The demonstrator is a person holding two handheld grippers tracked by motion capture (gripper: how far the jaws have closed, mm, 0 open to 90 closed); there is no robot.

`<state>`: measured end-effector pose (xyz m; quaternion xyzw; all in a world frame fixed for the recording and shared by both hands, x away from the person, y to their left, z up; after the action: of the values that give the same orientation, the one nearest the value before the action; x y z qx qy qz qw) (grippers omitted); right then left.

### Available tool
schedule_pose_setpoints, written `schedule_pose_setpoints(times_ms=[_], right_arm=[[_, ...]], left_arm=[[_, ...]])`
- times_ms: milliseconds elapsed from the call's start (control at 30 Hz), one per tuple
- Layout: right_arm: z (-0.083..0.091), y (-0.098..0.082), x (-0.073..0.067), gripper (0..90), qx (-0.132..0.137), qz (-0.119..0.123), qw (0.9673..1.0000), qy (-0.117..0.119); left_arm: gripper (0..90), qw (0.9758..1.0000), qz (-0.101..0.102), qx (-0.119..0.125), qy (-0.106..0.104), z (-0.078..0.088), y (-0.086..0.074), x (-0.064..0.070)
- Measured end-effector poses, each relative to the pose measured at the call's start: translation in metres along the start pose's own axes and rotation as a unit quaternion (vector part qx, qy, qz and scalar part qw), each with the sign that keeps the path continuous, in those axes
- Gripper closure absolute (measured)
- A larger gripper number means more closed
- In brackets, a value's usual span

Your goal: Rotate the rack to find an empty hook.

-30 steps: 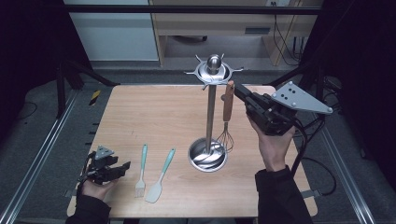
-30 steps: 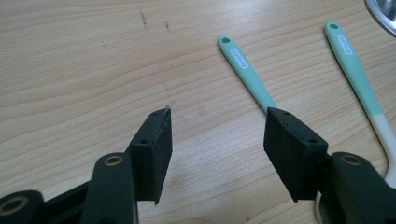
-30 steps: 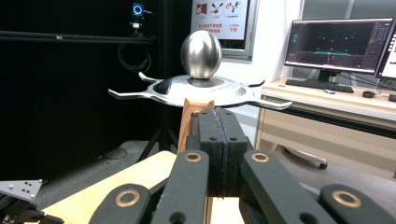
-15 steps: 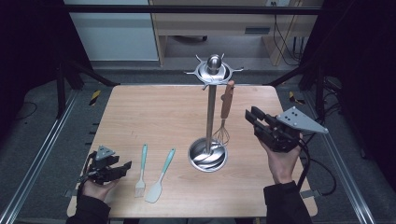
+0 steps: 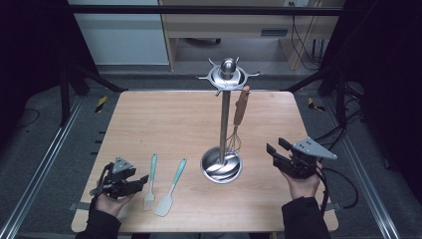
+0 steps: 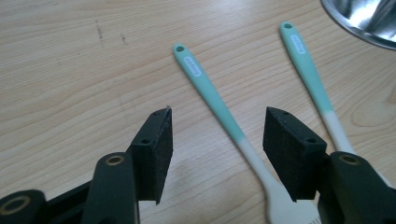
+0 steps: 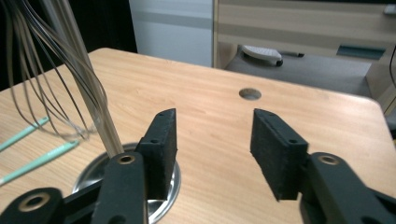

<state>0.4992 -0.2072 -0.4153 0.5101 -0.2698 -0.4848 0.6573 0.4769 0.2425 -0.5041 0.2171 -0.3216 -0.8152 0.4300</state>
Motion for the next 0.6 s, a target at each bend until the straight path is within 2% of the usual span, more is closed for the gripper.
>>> schedule_pose_setpoints(times_ms=[100,133,233,433,600], right_arm=[[-0.003,-0.009,0.004,45.5,-0.010,-0.003,0.9999,-0.005],[-0.005,-0.018,0.009,44.4,-0.024,-0.002,0.9996,-0.011],[-0.006,-0.025,0.011,44.5,-0.036,-0.003,0.9992,-0.015],[-0.003,-0.050,0.014,44.2,-0.073,0.003,0.9971,-0.023],[0.002,-0.057,0.017,43.2,-0.079,0.006,0.9965,-0.026]], left_arm=[[42.2,0.9999,-0.007,0.002,-0.008,0.000,0.002,0.006],[42.2,0.9999,-0.010,0.002,-0.008,0.000,0.003,0.008],[42.3,0.9997,-0.021,0.001,-0.010,0.001,0.006,0.014],[42.6,0.9994,-0.028,0.000,-0.021,-0.001,0.015,0.029],[42.6,0.9991,-0.029,-0.001,-0.032,-0.005,0.024,0.043]])
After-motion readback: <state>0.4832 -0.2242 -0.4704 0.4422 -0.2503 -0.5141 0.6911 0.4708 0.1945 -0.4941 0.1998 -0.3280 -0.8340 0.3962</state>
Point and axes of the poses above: each handheld gripper's, and its own axes: z roughly backward along the jaws, y roughly out of its top, x roughly to its right, the point moved 7 cm from there along -z, roughly forward along the jaws, and after that the axes turned 6 degrees about -z, right-handed, at the moved point
